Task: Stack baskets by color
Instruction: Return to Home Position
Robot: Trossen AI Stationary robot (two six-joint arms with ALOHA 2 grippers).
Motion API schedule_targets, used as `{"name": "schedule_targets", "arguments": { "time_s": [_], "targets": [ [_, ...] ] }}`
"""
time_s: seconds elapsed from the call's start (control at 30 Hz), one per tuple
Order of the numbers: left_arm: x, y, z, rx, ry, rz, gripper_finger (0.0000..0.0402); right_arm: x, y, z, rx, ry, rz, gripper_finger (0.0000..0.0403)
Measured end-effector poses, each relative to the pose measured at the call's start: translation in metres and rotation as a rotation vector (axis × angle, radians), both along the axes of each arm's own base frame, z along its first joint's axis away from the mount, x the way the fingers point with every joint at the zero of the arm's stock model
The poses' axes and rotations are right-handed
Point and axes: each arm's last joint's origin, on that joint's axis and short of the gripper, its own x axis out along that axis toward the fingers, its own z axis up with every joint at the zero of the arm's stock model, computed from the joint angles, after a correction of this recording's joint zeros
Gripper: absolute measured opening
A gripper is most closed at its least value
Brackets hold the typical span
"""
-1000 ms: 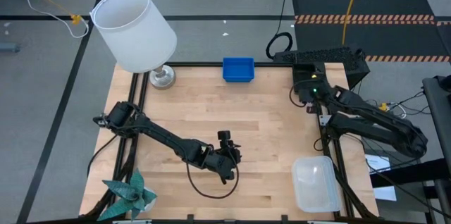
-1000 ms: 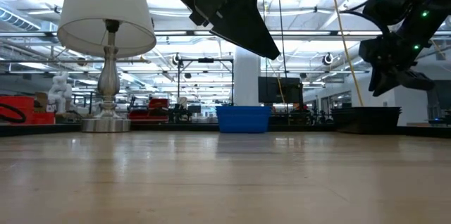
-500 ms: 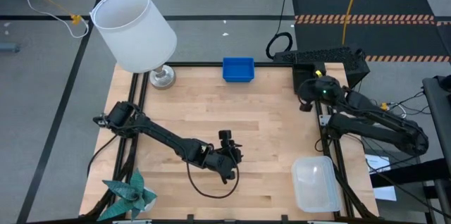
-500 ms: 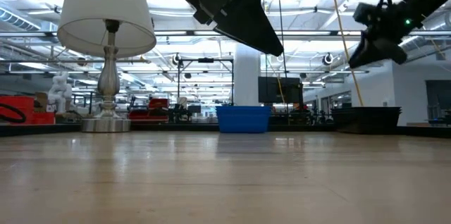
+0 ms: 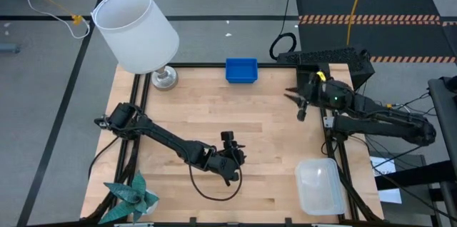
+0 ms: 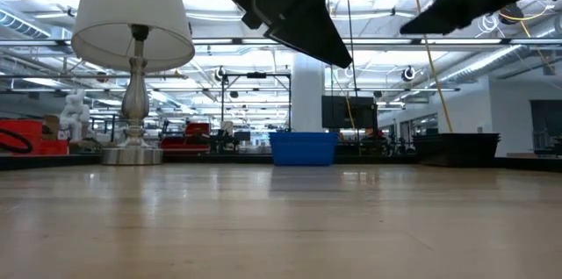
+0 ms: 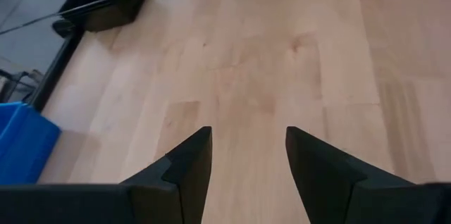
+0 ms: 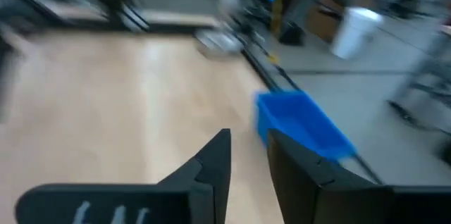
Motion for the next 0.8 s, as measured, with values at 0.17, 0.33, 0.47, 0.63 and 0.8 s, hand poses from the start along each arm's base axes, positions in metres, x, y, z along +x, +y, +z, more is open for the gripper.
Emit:
{"name": "schedule_targets", "arguments": {
  "time_s": [0.17,0.33,0.47,0.63,0.8],
  "targets": [
    [0.000,0.001,0.002,0.014,-0.022,0.043,0.0184,0.006,0.015,-0.003,0.088,-0.065,0.173,0.0048],
    [0.001,0.005,0.002,0.028,-0.032,0.068,0.0184,0.013,0.033,-0.028,0.094,-0.082,0.308,0.0004],
    [0.002,0.007,0.003,0.033,-0.036,0.076,0.0184,0.015,0.045,-0.053,0.076,-0.199,0.378,0.0003],
    [0.000,0.007,0.006,0.049,-0.042,0.078,0.0184,0.010,0.053,-0.082,0.037,-0.259,0.404,0.0001],
    [-0.018,0.019,0.002,0.036,-0.056,0.118,0.0184,0.008,0.054,-0.091,0.036,-0.248,0.414,0.0001]
  ]
}}
